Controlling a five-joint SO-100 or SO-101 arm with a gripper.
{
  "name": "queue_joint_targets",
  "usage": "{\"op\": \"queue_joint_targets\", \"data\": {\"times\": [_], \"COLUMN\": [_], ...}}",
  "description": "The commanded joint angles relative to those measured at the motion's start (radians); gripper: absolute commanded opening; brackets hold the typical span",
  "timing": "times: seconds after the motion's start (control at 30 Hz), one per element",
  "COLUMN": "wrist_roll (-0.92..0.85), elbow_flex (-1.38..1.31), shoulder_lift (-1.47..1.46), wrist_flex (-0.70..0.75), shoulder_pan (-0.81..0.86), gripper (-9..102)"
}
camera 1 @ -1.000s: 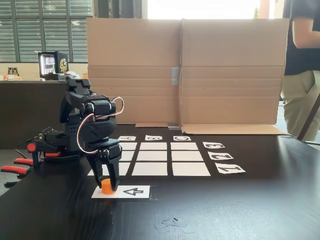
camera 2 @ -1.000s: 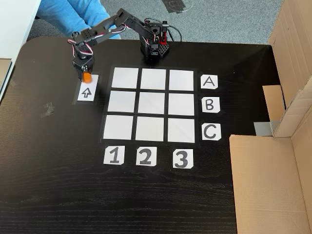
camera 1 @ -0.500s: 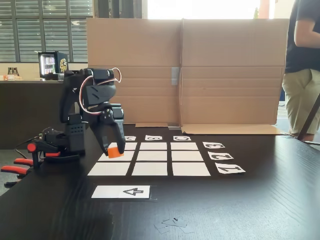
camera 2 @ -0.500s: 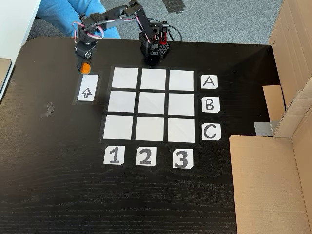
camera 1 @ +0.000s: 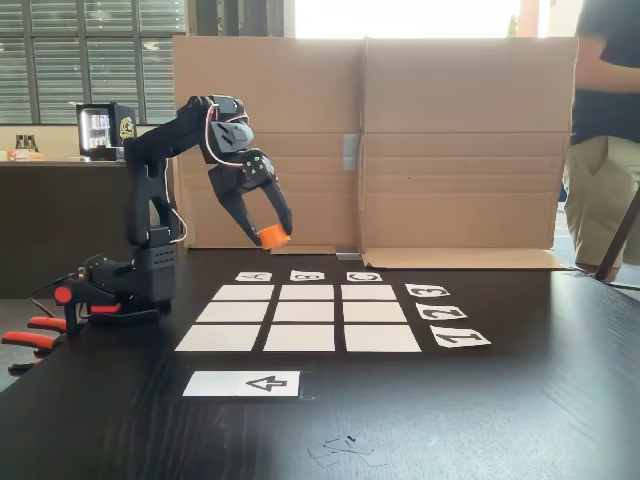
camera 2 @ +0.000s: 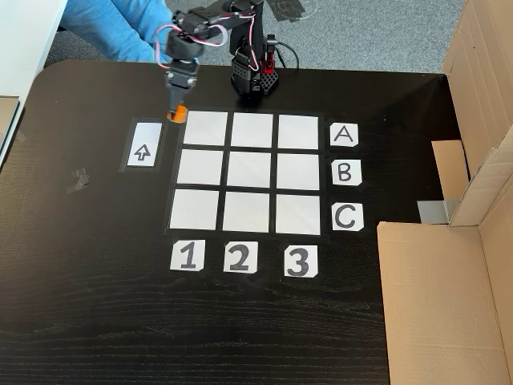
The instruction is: Pick up the round, orange token and place it in the grid on square B2.
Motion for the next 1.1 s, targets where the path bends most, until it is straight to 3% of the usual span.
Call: {"op": "queue_joint_targets", "data": {"times": [0.0,0.33,1.07], "wrist_roll": [0.041,0.213,0.341], "elbow_flex": [0.046,0.206,0.238], "shoulder_lift": [0.087,0.063,-0.272], "wrist_flex": [0.006,0.005,-0.098], "shoulder_pan": [-0.091,-0.325,-0.402], "gripper": [-1,-1,-1]}}
